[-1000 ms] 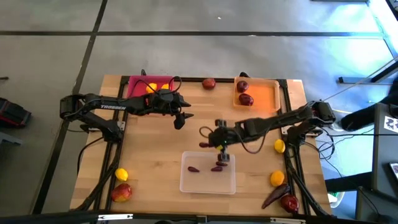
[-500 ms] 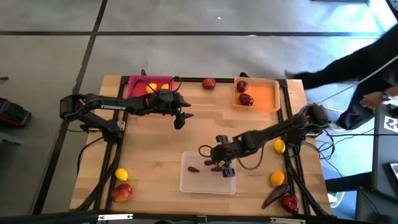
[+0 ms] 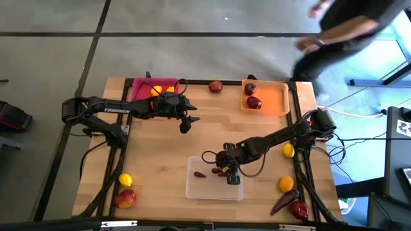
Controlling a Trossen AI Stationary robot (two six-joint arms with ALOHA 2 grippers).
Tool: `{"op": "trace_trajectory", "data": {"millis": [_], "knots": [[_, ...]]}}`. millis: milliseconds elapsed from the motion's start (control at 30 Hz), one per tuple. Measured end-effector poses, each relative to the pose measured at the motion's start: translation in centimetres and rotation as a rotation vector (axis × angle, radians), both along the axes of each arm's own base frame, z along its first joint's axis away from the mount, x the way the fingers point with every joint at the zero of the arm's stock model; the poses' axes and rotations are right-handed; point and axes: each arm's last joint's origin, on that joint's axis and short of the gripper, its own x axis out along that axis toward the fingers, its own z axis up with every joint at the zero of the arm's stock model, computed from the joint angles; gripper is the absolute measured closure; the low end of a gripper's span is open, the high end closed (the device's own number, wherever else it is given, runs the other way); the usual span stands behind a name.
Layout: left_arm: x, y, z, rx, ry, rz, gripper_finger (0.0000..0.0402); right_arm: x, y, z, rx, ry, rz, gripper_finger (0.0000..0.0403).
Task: Sort produce into baskets
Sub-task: Put the eggplant into the transparent bin, then put the apple into the orange bin
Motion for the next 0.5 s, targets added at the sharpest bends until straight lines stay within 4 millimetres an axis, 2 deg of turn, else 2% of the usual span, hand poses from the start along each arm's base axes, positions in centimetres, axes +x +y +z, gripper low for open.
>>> {"op": "trace_trajectory", "data": {"millis": [167,267,367,500], "knots": [[0.0,0.0,0.0,0.0,0.0,0.0,0.0143,0.0,-0.1,0.0,-0.017,-0.004,0.009,0.0279],[0.0,0.0,0.0,0.0,-0.001,0.0,0.0143,0.0,-0.4,0.5,-0.014,0.011,0.009,0.025],[0.0,0.0,0.0,-0.005,-0.002,0.002,0.0143,0.3,-0.7,1.7,-0.02,0.025,0.006,0.0237],[0.0,0.0,0.0,-0.006,-0.003,0.003,0.0143,0.8,-0.9,4.4,-0.092,0.019,0.055,0.0236]]}}
